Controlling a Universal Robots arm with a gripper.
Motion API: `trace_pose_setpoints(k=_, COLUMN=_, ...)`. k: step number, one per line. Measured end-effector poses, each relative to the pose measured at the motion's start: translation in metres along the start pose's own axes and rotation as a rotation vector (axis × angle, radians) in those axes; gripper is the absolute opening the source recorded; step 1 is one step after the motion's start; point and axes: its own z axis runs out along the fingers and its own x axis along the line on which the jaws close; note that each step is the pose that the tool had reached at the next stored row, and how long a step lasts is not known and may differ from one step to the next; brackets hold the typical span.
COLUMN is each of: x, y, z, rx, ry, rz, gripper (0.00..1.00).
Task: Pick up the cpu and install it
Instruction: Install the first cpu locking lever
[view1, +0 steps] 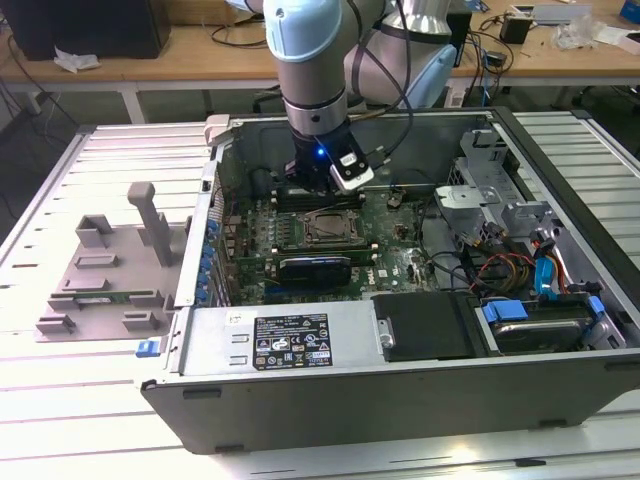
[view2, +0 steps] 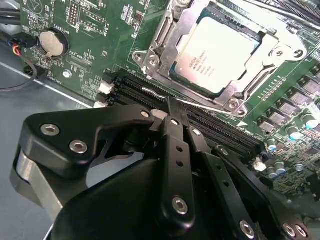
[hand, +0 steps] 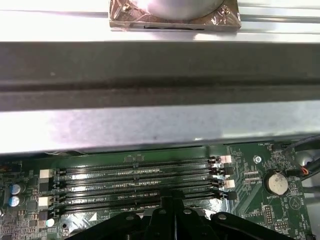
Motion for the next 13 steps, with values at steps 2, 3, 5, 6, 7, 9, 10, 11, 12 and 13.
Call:
trace_pose_setpoints(k=2, x=0.0005, y=-0.0003, z=0.0012, rx=0.0018, ry=-0.0039, rz=-0.001, gripper=0.11)
trace_pose_setpoints(k=3, x=0.0014, y=-0.0011, z=0.0046, rx=0.0052, ry=-0.0153, rz=-0.004, gripper=0.11)
trace_pose_setpoints(k=5, x=0.0029, y=-0.0024, z=0.0104, rx=0.0099, ry=-0.0333, rz=-0.009, gripper=0.11)
trace_pose_setpoints(k=6, x=0.003, y=-0.0026, z=0.011, rx=0.0102, ry=-0.0359, rz=-0.009, gripper=0.11)
trace_pose_setpoints(k=7, x=0.0031, y=-0.0026, z=0.011, rx=0.0101, ry=-0.0362, rz=-0.009, gripper=0.11)
trace_pose_setpoints(k=9, x=0.0026, y=-0.0047, z=0.0112, rx=0.0084, ry=-0.0374, rz=-0.009, gripper=0.11)
trace_pose_setpoints(k=10, x=0.0027, y=-0.0064, z=0.0104, rx=0.0094, ry=-0.0365, rz=-0.009, gripper=0.11)
trace_pose_setpoints(k=11, x=0.0027, y=-0.0064, z=0.0104, rx=0.0095, ry=-0.0365, rz=-0.009, gripper=0.11)
trace_pose_setpoints(k=12, x=0.0027, y=-0.0064, z=0.0103, rx=0.0093, ry=-0.0366, rz=-0.009, gripper=0.11)
trace_pose_setpoints(k=13, x=0.0027, y=-0.0064, z=0.0099, rx=0.009, ry=-0.0364, rz=-0.009, gripper=0.11)
